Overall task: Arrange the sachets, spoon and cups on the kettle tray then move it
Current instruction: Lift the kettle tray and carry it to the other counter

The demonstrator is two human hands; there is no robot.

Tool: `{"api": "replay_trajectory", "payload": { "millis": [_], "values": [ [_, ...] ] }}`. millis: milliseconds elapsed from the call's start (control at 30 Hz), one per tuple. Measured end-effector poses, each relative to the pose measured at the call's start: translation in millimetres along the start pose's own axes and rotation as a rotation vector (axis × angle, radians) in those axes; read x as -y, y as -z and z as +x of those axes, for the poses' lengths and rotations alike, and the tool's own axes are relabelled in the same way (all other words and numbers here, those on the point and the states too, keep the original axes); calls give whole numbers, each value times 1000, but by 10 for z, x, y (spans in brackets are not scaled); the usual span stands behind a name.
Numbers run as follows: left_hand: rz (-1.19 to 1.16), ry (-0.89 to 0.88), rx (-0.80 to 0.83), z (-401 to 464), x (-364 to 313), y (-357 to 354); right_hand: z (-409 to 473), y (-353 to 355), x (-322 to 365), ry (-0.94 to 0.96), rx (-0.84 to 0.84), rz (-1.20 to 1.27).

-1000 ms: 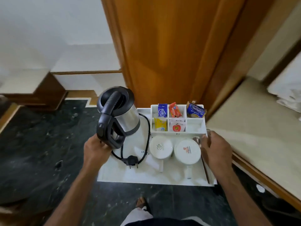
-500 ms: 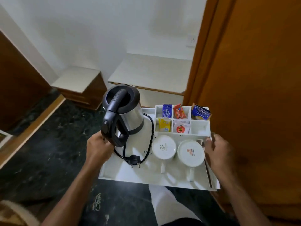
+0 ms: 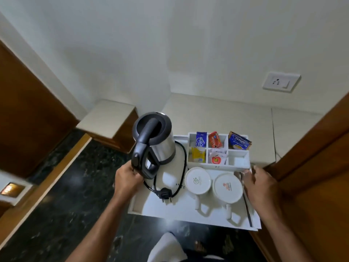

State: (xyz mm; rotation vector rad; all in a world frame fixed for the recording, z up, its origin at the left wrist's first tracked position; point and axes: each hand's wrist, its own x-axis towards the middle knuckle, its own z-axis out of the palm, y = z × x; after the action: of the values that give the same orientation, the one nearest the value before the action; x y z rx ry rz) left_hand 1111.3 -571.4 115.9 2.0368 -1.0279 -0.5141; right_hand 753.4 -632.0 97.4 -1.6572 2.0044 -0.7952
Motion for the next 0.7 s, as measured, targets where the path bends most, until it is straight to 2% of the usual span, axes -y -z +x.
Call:
{"api": "replay_trajectory", "payload": {
  "millis": [167, 367, 533, 700],
  "values": [
    [30, -53, 111, 996, -138, -421, 753, -326, 166, -53, 29, -124],
    [58, -67, 248, 2172, -227, -1016, 1546, -847, 291, -215, 62, -148],
    [118, -96, 356, 2813, -172, -1467, 2021, -1172, 329, -370, 96, -125],
    [248, -121, 418, 3157, -75, -1728, 2272, -1357, 324, -416, 105, -71]
  ]
}}
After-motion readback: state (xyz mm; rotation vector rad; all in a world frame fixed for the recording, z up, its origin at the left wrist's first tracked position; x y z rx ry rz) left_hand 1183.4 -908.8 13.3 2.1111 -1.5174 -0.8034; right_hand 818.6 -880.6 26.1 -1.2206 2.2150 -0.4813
